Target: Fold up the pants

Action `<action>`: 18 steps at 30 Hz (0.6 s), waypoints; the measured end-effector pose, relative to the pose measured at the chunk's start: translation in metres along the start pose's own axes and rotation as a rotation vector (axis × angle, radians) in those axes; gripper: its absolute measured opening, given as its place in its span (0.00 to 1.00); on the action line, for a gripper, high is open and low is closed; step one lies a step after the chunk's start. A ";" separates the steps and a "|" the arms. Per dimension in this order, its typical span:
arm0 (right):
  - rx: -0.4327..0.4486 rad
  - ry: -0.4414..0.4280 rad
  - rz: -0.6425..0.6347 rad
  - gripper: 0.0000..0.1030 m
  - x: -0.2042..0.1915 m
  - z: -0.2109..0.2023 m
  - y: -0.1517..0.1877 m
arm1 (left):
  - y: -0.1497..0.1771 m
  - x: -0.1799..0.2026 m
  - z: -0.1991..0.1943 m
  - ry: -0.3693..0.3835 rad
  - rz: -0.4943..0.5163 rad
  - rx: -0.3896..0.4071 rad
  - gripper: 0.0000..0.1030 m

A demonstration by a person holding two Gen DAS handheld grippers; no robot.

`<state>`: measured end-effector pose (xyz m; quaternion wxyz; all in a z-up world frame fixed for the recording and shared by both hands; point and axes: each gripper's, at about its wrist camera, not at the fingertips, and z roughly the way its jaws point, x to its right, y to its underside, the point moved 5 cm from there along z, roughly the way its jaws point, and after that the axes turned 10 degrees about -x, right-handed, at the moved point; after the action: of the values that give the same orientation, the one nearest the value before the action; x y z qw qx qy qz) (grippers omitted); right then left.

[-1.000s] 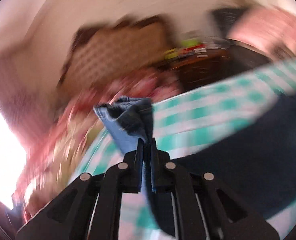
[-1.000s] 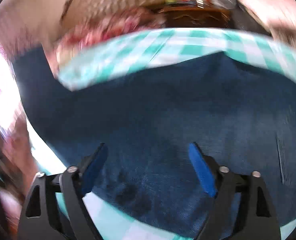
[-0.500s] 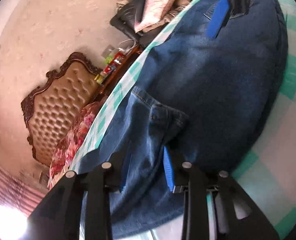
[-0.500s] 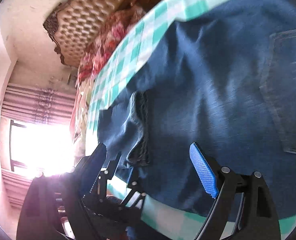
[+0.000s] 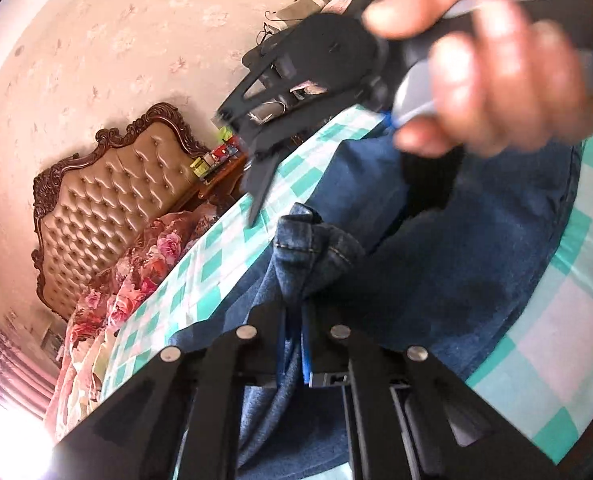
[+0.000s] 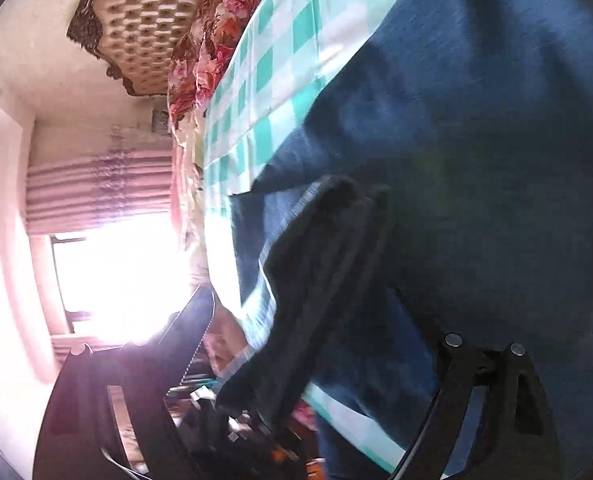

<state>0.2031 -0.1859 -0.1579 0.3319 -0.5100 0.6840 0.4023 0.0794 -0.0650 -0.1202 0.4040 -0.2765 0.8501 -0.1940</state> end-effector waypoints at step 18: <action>0.137 0.362 -0.158 0.10 0.028 -0.032 -0.017 | -0.010 0.088 0.009 -0.028 0.200 0.038 0.06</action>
<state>0.2106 -0.2288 -0.1710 0.2681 -0.6022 0.7161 0.2295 0.0444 -0.1286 -0.1712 0.4385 -0.1853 0.8638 -0.1650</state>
